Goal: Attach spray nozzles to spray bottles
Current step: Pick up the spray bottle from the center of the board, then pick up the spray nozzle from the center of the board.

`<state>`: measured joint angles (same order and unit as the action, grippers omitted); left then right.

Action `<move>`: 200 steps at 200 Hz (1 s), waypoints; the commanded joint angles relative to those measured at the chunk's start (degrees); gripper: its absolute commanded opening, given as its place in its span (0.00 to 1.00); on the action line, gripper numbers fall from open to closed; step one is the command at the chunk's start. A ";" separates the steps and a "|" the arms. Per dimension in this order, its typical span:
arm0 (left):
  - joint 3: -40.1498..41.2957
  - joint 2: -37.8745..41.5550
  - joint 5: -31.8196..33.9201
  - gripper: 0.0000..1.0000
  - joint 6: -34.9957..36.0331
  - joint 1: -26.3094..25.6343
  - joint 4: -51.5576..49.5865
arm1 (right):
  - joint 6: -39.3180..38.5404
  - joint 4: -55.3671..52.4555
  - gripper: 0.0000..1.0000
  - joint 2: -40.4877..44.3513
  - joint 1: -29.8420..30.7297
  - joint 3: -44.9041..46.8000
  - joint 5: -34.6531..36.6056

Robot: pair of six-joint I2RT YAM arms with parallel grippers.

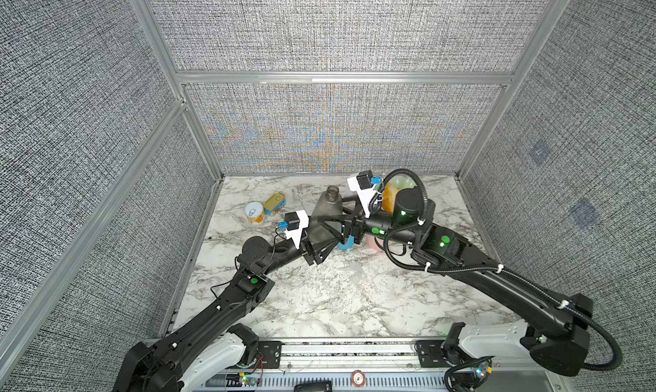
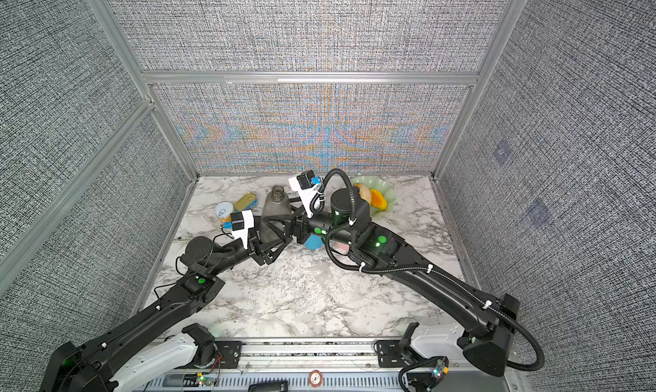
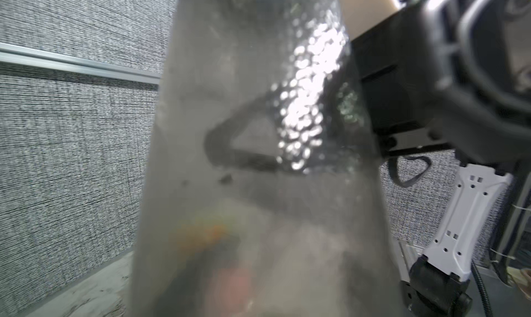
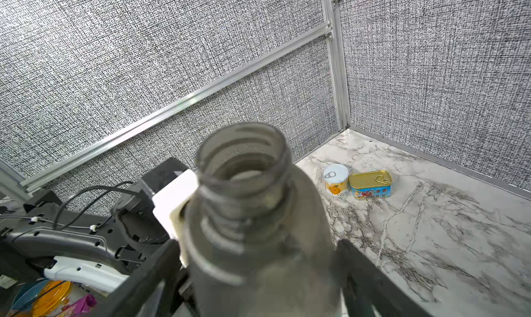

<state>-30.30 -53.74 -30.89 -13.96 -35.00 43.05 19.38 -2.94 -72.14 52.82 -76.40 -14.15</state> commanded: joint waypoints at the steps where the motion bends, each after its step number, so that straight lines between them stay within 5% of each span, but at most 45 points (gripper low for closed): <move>1: 0.68 1.53 10.28 0.69 0.34 0.15 3.97 | 1.52 -4.49 0.87 2.91 0.42 -1.40 8.21; 32: -1.80 3.72 20.13 0.70 2.61 0.09 5.76 | 10.72 -18.29 0.85 8.00 0.51 1.30 35.13; 58: -4.34 2.31 22.17 0.72 4.86 0.14 8.62 | 16.99 -36.49 0.61 7.12 0.53 4.38 47.10; 93: -0.19 2.50 20.54 0.74 5.80 0.14 11.26 | 28.40 -38.44 0.36 6.73 0.46 15.45 34.36; 113: 1.20 4.25 20.82 0.73 5.45 0.07 9.97 | 34.69 -34.95 0.37 5.58 0.36 21.01 27.72; 148: 1.72 5.57 22.54 0.73 4.81 0.11 9.60 | 46.18 -23.96 0.61 1.18 0.62 30.67 20.21; 200: 3.01 4.92 21.72 0.73 -1.28 0.11 10.73 | 50.80 -10.04 0.58 -7.22 0.00 33.88 18.76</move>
<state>-27.66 -48.58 -8.95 -11.09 -34.89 51.64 65.56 -21.82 -76.97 52.75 -41.36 6.11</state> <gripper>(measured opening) 0.736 0.606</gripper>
